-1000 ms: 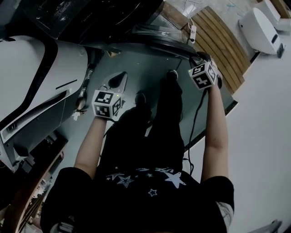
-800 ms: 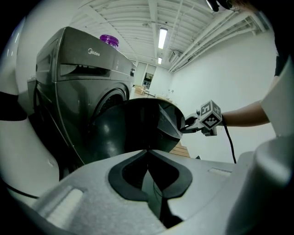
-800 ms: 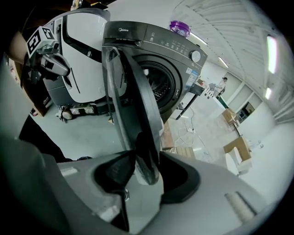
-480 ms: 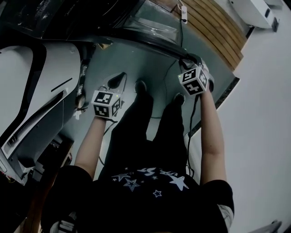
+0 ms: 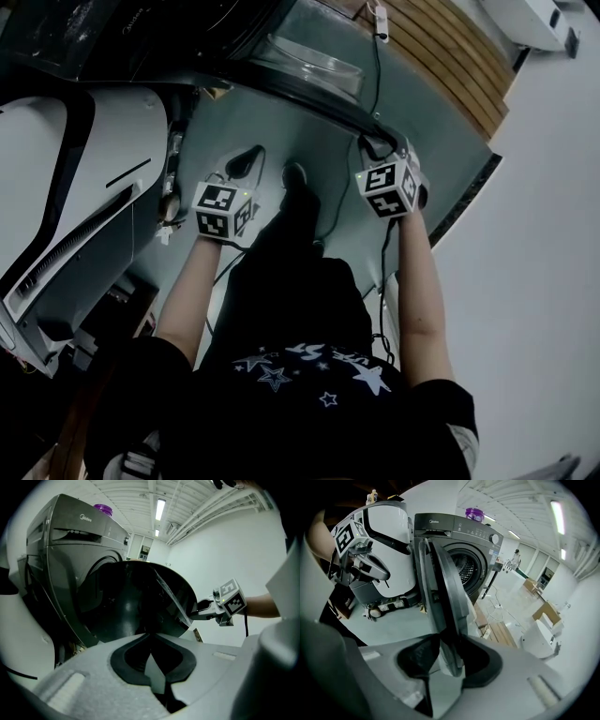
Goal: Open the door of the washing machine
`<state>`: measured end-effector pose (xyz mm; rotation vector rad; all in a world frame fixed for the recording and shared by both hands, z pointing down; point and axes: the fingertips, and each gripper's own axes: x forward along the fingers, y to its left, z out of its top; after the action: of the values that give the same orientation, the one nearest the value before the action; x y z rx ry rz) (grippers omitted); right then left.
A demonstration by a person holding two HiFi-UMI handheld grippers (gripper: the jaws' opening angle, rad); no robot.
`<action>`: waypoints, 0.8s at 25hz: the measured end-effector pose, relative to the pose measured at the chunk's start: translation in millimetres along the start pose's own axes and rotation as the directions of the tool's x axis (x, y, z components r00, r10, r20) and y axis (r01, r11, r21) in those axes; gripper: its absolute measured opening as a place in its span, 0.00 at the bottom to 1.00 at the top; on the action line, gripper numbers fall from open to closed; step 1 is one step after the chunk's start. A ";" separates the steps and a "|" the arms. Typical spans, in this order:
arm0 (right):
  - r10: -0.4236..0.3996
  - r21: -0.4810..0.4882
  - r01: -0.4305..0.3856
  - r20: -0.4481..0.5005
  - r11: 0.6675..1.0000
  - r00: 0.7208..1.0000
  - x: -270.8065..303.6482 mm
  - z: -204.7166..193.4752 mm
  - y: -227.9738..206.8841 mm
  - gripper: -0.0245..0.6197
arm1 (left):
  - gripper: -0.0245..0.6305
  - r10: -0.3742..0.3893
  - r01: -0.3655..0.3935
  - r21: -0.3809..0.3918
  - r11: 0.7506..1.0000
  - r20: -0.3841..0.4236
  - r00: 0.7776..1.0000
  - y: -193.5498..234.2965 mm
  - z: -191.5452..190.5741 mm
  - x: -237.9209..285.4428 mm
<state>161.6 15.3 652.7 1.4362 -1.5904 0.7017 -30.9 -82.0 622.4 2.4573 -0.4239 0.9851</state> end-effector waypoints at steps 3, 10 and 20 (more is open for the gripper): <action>-0.002 0.013 0.002 0.027 1.000 1.000 -2.8 -2.1 9.1 0.26 | 0.05 -0.003 0.003 0.010 1.000 -0.012 1.000 -8.8 -9.7 1.1; 0.018 0.081 -0.027 0.105 0.996 0.994 -14.4 -11.0 46.6 0.23 | 0.05 -0.011 0.013 0.083 0.996 -0.019 1.000 -40.5 -32.6 -13.6; -0.009 0.125 -0.015 0.188 0.992 0.982 -33.1 -16.3 114.2 0.20 | 0.05 0.027 -0.029 0.109 0.994 0.023 0.999 -69.8 -87.0 -69.5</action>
<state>53.0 66.1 647.1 1.6333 -1.7181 0.6947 -98.2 30.0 608.0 2.5683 -0.4233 1.0195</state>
